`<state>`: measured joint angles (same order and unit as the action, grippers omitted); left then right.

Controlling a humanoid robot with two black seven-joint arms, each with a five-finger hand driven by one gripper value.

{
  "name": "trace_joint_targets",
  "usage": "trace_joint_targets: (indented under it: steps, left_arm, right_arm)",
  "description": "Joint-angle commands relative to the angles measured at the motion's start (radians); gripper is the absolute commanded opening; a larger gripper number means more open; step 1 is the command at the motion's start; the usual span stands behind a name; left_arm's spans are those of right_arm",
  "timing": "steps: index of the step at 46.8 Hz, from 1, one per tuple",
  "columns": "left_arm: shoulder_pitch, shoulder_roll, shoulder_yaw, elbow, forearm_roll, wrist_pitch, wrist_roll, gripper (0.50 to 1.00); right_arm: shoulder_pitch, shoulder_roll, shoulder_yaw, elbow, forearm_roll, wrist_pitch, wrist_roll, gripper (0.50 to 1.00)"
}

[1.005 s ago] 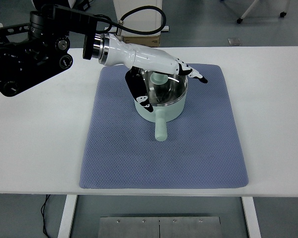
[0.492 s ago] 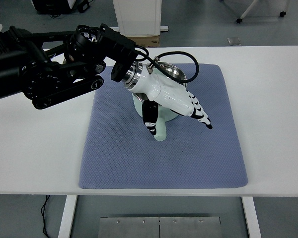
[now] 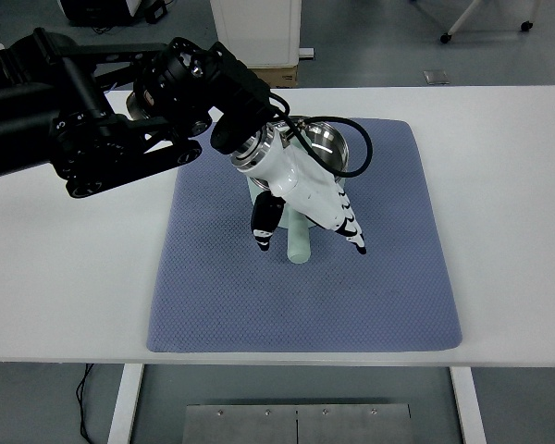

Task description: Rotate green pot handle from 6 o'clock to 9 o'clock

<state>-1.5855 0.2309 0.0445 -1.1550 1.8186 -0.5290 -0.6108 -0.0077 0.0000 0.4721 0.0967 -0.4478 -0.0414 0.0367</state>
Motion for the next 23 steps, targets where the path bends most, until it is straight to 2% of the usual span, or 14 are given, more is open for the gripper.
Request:
trace_joint_targets:
  steps: [1,23]
  left_arm:
    - [0.007,-0.002,0.009,0.001,0.037,0.001,0.0,1.0]
    - [0.064,-0.042,0.049,0.0,0.038,0.0,0.0,1.0]
  right_arm:
    - [0.0,0.0,0.0,0.0,0.0,0.0,0.0,1.0]
    - [0.0,0.0,-0.003,0.0,0.0,0.0,0.0,1.0]
